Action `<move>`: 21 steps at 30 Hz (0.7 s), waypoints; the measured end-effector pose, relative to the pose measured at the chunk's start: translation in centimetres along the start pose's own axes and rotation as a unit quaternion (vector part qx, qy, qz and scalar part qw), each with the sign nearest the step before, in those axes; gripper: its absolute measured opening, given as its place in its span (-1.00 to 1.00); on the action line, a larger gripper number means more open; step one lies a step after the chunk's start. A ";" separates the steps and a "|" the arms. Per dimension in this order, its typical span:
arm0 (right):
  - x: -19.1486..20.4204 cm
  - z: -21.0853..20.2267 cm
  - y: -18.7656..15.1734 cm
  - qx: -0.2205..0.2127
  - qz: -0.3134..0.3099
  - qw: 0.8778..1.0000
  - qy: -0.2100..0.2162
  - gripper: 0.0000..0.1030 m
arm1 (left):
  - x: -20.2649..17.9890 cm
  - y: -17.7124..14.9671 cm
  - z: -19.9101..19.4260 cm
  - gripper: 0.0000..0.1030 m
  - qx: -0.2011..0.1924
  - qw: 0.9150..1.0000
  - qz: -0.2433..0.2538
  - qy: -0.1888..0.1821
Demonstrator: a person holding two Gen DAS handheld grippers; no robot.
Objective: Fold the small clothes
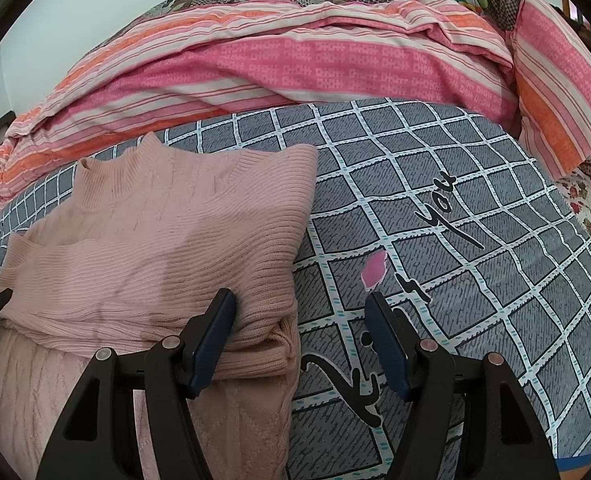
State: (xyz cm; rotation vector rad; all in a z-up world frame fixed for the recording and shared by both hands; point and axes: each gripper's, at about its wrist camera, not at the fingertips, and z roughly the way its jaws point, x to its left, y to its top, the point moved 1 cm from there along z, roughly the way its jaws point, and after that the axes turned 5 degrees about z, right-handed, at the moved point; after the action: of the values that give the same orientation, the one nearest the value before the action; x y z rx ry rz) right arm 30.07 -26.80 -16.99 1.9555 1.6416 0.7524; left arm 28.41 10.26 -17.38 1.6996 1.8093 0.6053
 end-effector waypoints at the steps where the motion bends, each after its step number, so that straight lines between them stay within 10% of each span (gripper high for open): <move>1: 0.0 0.0 0.0 0.000 0.000 1.000 0.000 0.28 | -0.1 0.0 0.0 0.22 0.000 1.000 0.000 0.000; 21: 0.0 0.0 0.0 0.000 0.001 1.000 0.001 0.29 | 0.2 0.0 0.1 0.24 0.000 1.000 -0.003 -0.006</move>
State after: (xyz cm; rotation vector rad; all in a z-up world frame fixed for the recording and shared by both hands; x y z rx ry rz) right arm 30.09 -26.81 -16.98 1.9563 1.6413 0.7560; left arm 28.46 10.42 -17.47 1.6929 1.8057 0.5918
